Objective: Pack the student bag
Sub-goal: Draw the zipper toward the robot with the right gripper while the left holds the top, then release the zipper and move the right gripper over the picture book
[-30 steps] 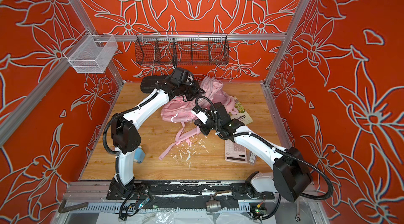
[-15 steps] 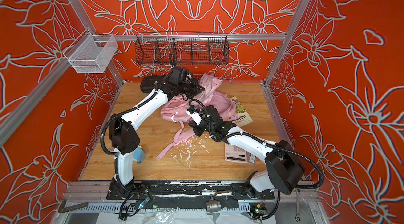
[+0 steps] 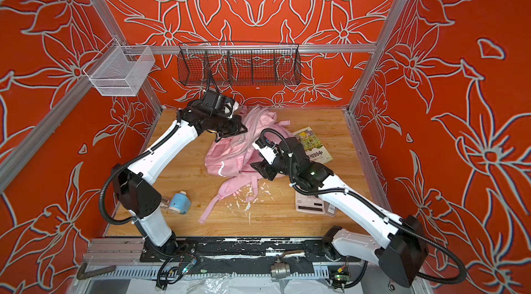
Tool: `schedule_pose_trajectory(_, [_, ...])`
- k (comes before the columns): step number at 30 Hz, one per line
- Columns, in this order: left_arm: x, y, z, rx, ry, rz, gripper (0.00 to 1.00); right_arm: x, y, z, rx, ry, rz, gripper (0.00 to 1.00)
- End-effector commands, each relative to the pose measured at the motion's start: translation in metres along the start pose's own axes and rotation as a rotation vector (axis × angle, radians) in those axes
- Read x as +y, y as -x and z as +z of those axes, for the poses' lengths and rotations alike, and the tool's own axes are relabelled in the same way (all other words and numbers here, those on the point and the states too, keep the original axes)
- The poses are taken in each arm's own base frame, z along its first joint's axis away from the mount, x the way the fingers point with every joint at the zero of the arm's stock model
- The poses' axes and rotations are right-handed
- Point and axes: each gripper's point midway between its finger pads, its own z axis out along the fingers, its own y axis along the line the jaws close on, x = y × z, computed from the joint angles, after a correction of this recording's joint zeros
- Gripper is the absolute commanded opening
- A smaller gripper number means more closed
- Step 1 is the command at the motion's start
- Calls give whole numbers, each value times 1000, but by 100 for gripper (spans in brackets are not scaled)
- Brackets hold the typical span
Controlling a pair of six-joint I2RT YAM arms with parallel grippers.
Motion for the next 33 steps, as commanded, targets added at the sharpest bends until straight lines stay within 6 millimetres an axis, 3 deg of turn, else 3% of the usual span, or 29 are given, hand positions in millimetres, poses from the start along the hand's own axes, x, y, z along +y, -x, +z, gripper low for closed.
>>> schedule_pose_trajectory(1, [13,-3,-10,-2,61,105,0,-43,2,-24,2,-116,110,60])
schedule_pose_trajectory(8, [33,-25,-4,55,115,93,0,-173,-56,-46,129,-403,374,62])
schedule_pose_trajectory(12, [35,-36,1,58,119,85,0,-242,-96,-54,171,-506,526,66])
schedule_pose_trajectory(15, [32,-49,11,83,123,103,0,-283,-125,-59,215,-578,601,69])
schedule_pose_trajectory(16, [29,-53,15,91,120,111,6,-294,-134,-59,231,-596,619,70])
schedule_pose_trajectory(17, [26,-56,18,90,125,121,20,-305,-145,-60,252,-617,640,70])
schedule_pose_trajectory(18, [21,-59,22,84,126,131,32,-315,-155,-59,268,-627,656,70])
schedule_pose_trajectory(23, [-5,-63,35,42,91,135,59,-345,-191,-55,350,-650,682,71])
schedule_pose_trajectory(29, [-50,-56,70,15,-37,54,70,-365,-219,-53,388,-609,853,71])
schedule_pose_trajectory(33, [-68,-50,111,52,-87,-2,70,-354,-230,-44,441,-527,923,69])
